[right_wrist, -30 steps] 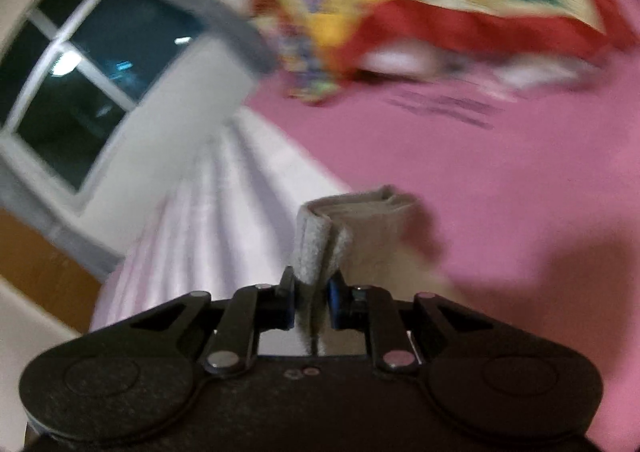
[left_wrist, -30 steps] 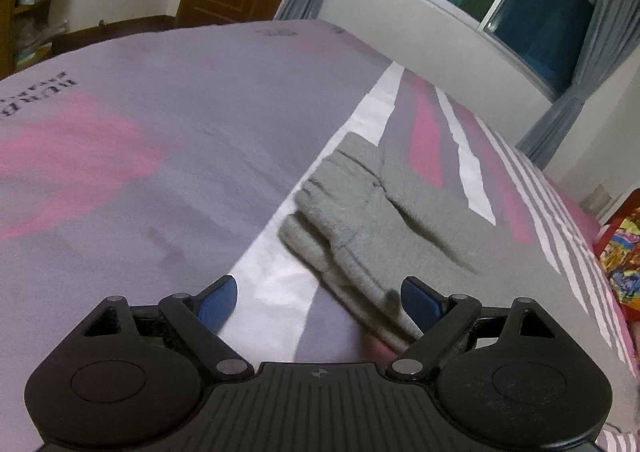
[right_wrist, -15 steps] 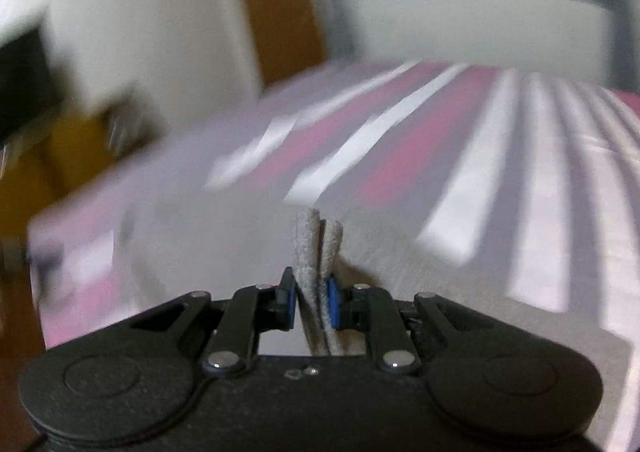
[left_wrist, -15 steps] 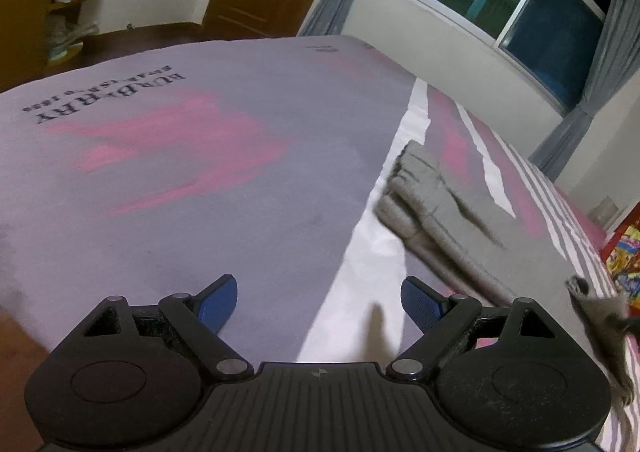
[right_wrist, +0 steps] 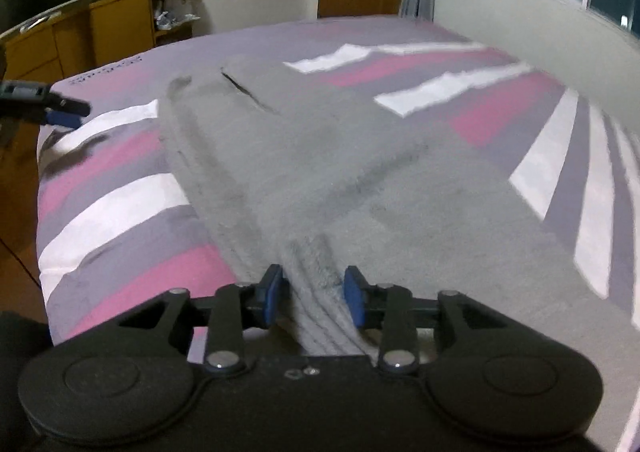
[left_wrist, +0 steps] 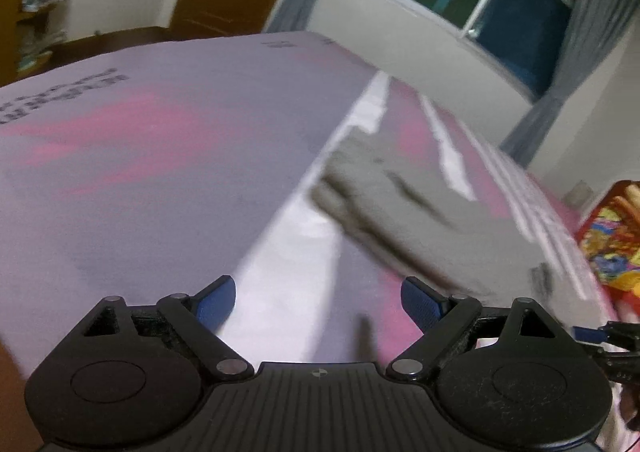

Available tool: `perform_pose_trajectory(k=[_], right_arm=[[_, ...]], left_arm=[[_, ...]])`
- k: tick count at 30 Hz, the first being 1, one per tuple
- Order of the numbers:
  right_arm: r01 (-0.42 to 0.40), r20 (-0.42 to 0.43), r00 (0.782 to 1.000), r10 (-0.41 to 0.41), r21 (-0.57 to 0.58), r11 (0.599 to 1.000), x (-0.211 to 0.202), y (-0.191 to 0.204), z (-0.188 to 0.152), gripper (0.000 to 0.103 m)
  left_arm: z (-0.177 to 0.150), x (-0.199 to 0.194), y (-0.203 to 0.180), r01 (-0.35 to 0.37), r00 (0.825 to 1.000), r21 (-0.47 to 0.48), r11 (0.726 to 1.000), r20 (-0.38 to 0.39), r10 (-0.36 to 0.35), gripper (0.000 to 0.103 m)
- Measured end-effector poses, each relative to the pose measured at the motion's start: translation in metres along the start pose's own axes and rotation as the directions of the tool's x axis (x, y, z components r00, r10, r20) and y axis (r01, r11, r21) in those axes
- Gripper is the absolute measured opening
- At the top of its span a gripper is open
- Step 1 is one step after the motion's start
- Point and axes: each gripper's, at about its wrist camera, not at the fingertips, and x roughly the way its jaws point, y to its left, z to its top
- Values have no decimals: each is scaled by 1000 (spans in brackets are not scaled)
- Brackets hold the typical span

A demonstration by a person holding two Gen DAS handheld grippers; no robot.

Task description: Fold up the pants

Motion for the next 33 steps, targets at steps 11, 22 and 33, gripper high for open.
perform_pose_trajectory(k=[11, 22, 33], right_arm=[[271, 58, 940, -335, 467, 842, -116, -70, -80, 13], [277, 18, 932, -361, 606, 745, -123, -98, -114, 16], [279, -12, 935, -355, 642, 714, -119, -106, -123, 18]], left_arm=[[-12, 77, -159, 481, 849, -70, 874, -213, -484, 74], [-52, 163, -200, 412, 740, -343, 844, -414, -530, 59], [-46, 142, -228, 503, 788, -188, 844, -301, -537, 19]])
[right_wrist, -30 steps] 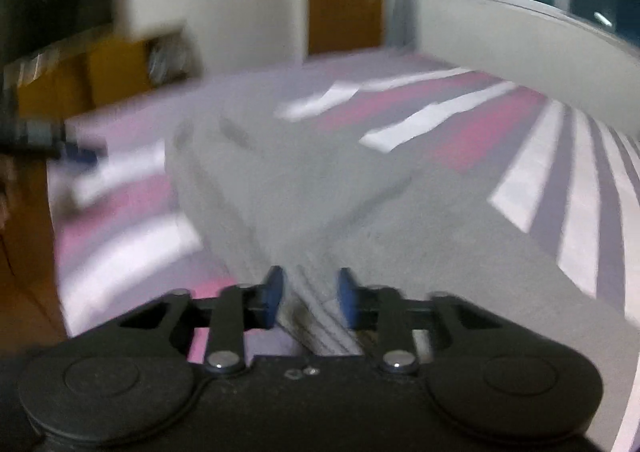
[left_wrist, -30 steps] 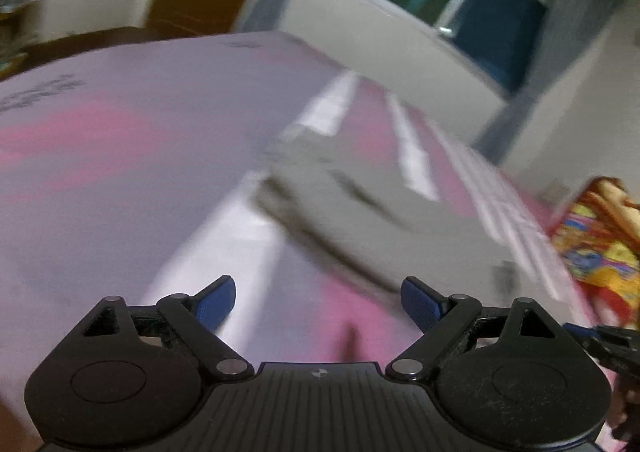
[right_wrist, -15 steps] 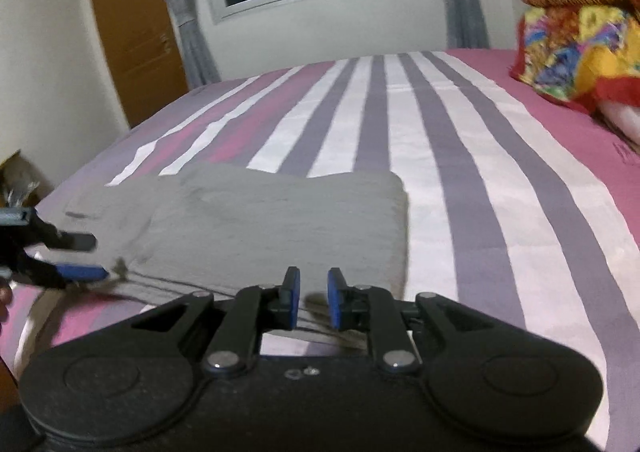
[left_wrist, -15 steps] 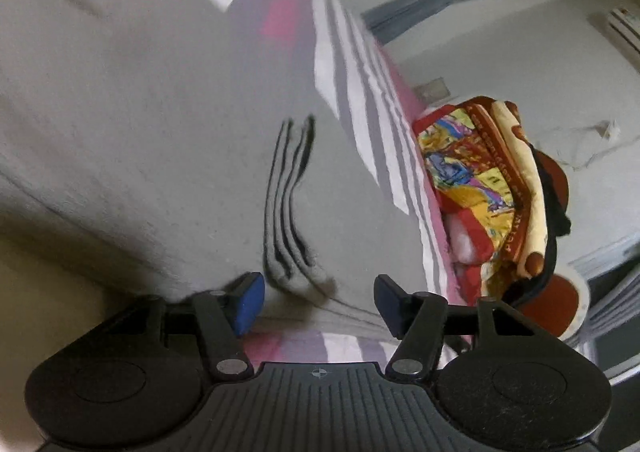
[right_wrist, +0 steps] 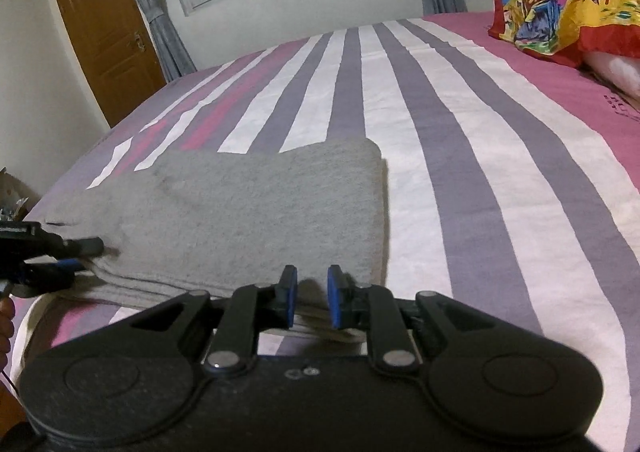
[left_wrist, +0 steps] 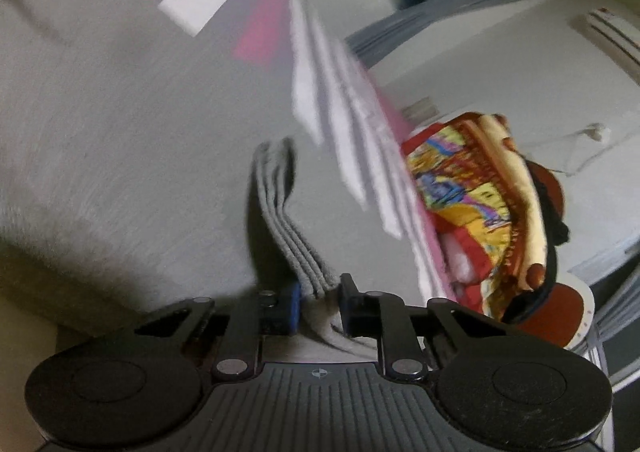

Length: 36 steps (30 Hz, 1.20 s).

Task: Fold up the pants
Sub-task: 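Lower the folded pants onto the bed and open the right gripper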

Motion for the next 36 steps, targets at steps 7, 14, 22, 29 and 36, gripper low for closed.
perform_pose_trajectory(k=[7, 14, 22, 29, 36], right_arm=[[2, -31, 1000, -1, 7, 1000, 3, -5, -12, 17], [-6, 16, 1000, 6, 32, 999, 6, -15, 8, 20], [43, -1, 999, -43, 28, 999, 81, -28, 71, 20], [69, -52, 996, -66, 53, 996, 108, -33, 76, 26], [57, -64, 996, -56, 22, 998, 45, -24, 15, 27]], left_arm=[[-8, -7, 15, -63, 997, 23, 998, -50, 64, 20], [28, -3, 1, -62, 998, 101, 993, 30, 59, 70], [84, 73, -5, -177, 979, 221, 959, -58, 194, 69], [82, 85, -14, -226, 967, 296, 928, -48, 250, 69], [21, 38, -21, -243, 963, 395, 886, -10, 269, 70]])
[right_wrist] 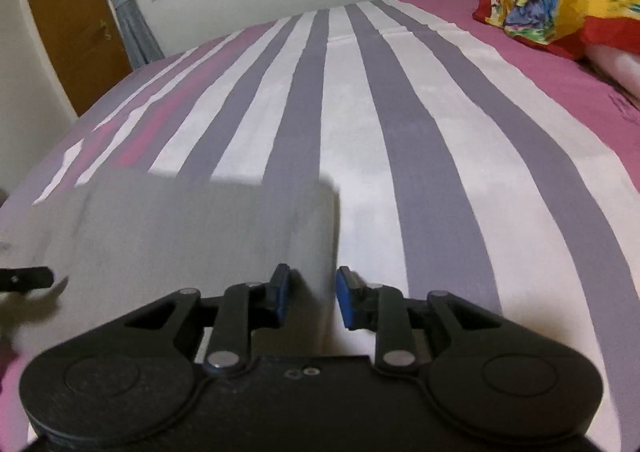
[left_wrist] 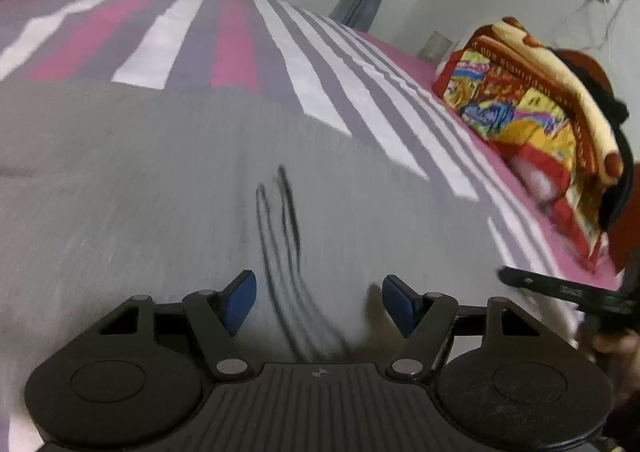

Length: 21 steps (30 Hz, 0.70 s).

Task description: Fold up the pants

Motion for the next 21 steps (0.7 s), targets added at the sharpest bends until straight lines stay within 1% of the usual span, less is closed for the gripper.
perform_pose_trajectory(k=[2, 3, 4, 5, 6, 7, 8, 9, 11, 13, 14, 16, 17, 19, 21], right_arm=[[-7, 5, 1000, 7, -6, 1000, -7, -1, -16, 27], [-9, 6, 1000, 9, 14, 1000, -10, -2, -17, 27], [-11, 9, 1000, 11, 44, 999, -16, -5, -14, 28], [-16, 31, 999, 14, 63, 998, -24, -6, -10, 29], [-20, 70, 997, 16, 61, 998, -36, -7, -8, 29], [-23, 100, 995, 18, 53, 998, -46, -8, -6, 30], [-29, 121, 992, 23, 50, 998, -54, -10, -7, 31], [-36, 141, 990, 29, 48, 998, -63, -14, -8, 31], [-21, 159, 987, 14, 42, 999, -72, -20, -12, 33], [-7, 170, 985, -1, 45, 999, -77, -26, -14, 33], [-10, 171, 985, 1, 52, 999, -78, -28, -15, 33], [-1, 174, 985, -10, 63, 998, -77, -28, -15, 33], [-4, 187, 982, -8, 64, 998, -77, -25, -16, 33], [-22, 192, 981, 11, 54, 998, -72, -17, -18, 33], [-10, 183, 983, 5, 25, 1000, -62, -3, -16, 33]], left_arm=[[-6, -7, -7, -25, 1000, 24, 999, 7, 25, 70], [-6, -12, -8, -36, 999, 12, 999, 11, 36, 70], [-6, -21, -8, -32, 999, -19, 999, 29, 33, 70], [-7, -32, -8, -4, 998, -48, 999, 65, 7, 70], [-10, -49, -5, 30, 992, -69, 997, 123, -22, 70], [-14, -63, -1, 37, 987, -82, 996, 161, -23, 70], [-20, -79, 7, 29, 981, -104, 994, 195, -8, 70], [-25, -91, 16, 16, 977, -129, 992, 214, 12, 70], [-39, -117, 41, -15, 965, -188, 982, 254, 63, 70], [-55, -138, 75, -55, 956, -276, 960, 263, 130, 70], [-63, -147, 91, -73, 952, -321, 944, 259, 161, 70], [-77, -165, 121, -108, 938, -409, 906, 260, 229, 70], [-81, -169, 127, -109, 936, -427, 898, 261, 237, 70], [-85, -173, 131, -81, 938, -438, 896, 271, 217, 70], [-81, -166, 121, -23, 947, -415, 909, 282, 153, 70]])
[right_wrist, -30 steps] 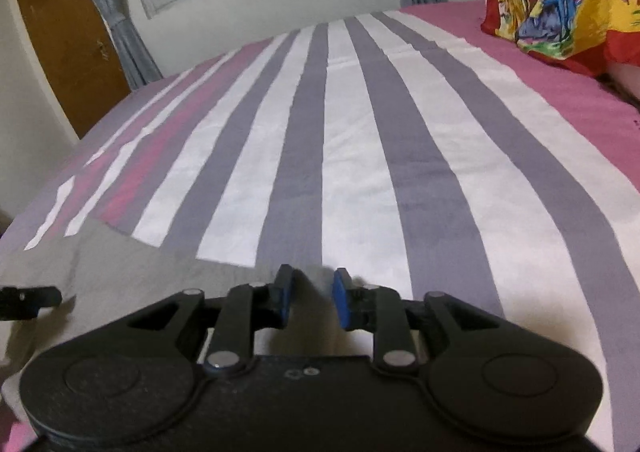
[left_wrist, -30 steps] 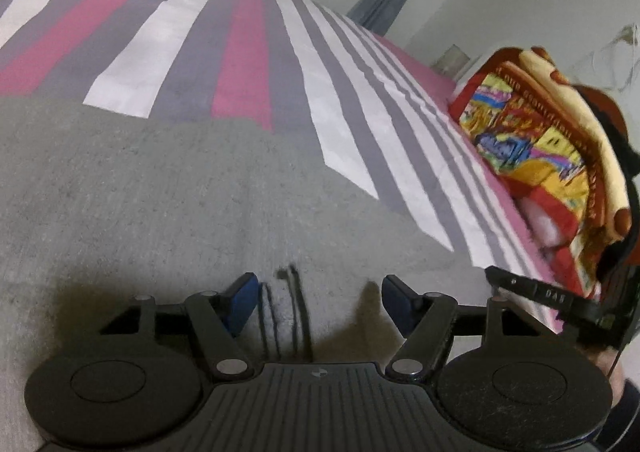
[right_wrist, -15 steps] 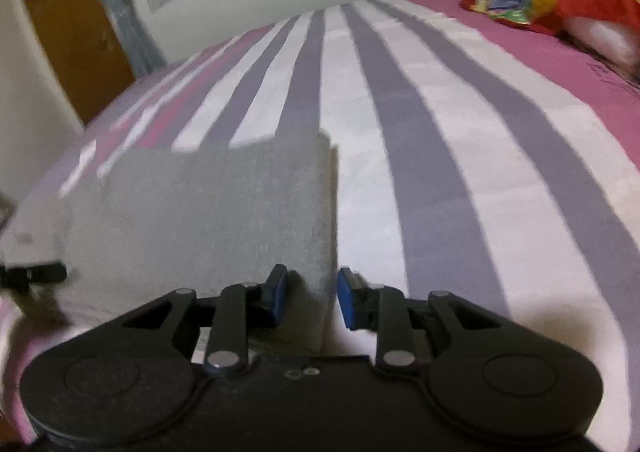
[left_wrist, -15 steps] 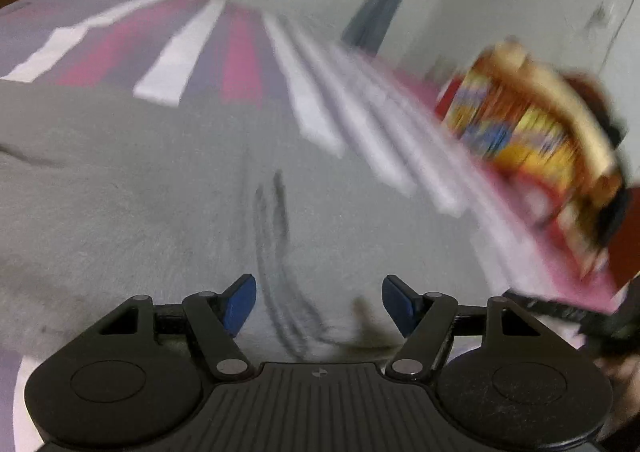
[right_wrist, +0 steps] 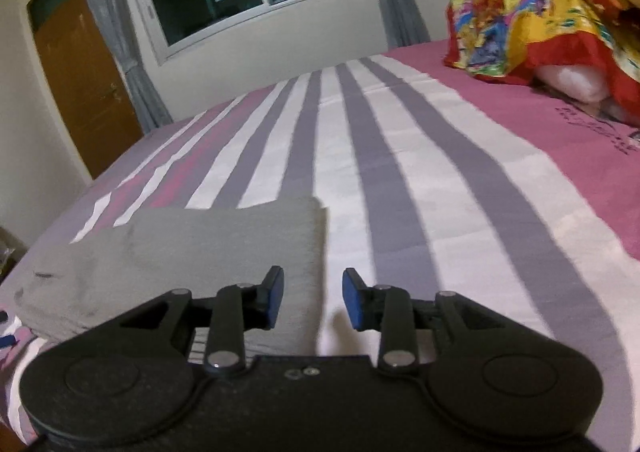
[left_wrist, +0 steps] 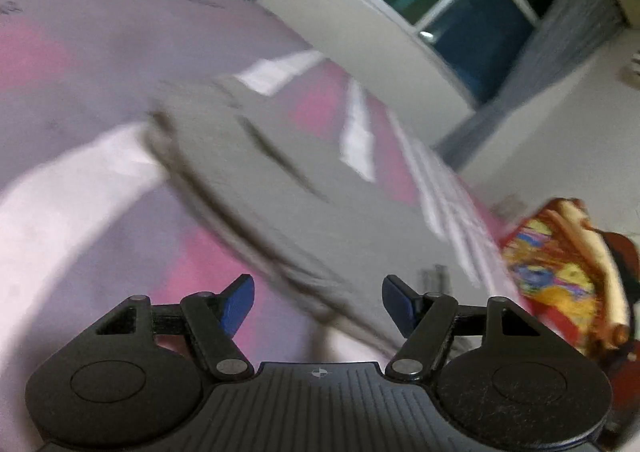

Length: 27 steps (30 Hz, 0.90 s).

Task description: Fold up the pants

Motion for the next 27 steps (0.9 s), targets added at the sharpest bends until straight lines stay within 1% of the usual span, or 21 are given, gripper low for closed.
perform_pose_trajectory(k=[3, 5, 7, 8, 9, 10, 11, 12, 13, 14, 16, 17, 18, 19, 20, 21, 22, 23, 26, 27], right_arm=[[7, 19, 1000, -6, -8, 1000, 4, 13, 1, 33], [9, 37, 999, -8, -30, 999, 3, 18, 2, 33], [22, 16, 1000, -21, -64, 998, 9, 20, -2, 33], [37, -42, 998, -41, -80, 996, 20, 22, -6, 33], [51, -170, 983, -69, -109, 993, 40, 21, -12, 33], [51, -203, 976, -76, -123, 991, 47, 22, -16, 34], [47, -172, 983, -67, -120, 992, 45, 21, -13, 34], [47, -140, 988, -64, -118, 992, 43, 20, -6, 33], [48, -100, 993, -59, -110, 993, 43, 19, 3, 34], [44, -71, 996, -52, -101, 994, 46, 18, 13, 33], [67, -59, 996, -72, -90, 994, 66, 16, 36, 33], [69, -52, 996, -74, -81, 994, 76, 15, 47, 34], [63, -44, 997, -66, -77, 995, 88, 15, 56, 33], [73, -53, 996, -77, -83, 994, 102, 16, 61, 32], [96, -97, 990, -106, -100, 990, 119, 16, 62, 33], [113, -178, 975, -133, -118, 986, 138, 15, 60, 34], [109, -210, 969, -132, -119, 987, 147, 13, 57, 35], [109, -197, 971, -132, -128, 986, 147, 14, 57, 38], [112, -178, 974, -139, -156, 981, 142, 15, 52, 41], [107, -175, 975, -133, -151, 983, 141, 13, 50, 42]], left_arm=[[-10, 32, -48, 69, 997, 95, 993, -36, -65, 70], [-19, 58, -85, 121, 991, 180, 976, -71, -110, 70], [-30, 80, -116, 151, 986, 256, 955, -112, -126, 70], [-37, 94, -128, 154, 982, 295, 943, -147, -115, 70], [-46, 112, -139, 143, 974, 348, 927, -217, -69, 70], [-53, 126, -148, 122, 965, 416, 901, -261, -10, 70], [-52, 129, -158, 108, 970, 472, 875, -242, 11, 70], [-46, 136, -166, 115, 971, 483, 868, -238, 4, 70], [-39, 139, -171, 127, 973, 475, 871, -228, -18, 70], [-31, 143, -175, 122, 977, 465, 877, -211, -24, 70], [-18, 162, -183, 103, 981, 456, 884, -192, -16, 70], [-14, 173, -185, 91, 981, 455, 886, -195, 0, 70], [-12, 189, -184, 70, 977, 456, 887, -213, 32, 70], [-14, 203, -181, 56, 967, 458, 887, -244, 66, 70], [-19, 211, -177, 60, 968, 466, 883, -243, 62, 70], [-25, 214, -175, 65, 970, 480, 875, -234, 57, 72], [-25, 216, -177, 64, 970, 491, 869, -234, 60, 72], [-26, 215, -178, 62, 970, 495, 867, -234, 64, 72], [-28, 211, -174, 66, 972, 496, 866, -228, 56, 72], [-31, 219, -183, 63, 972, 497, 865, -227, 59, 72]])
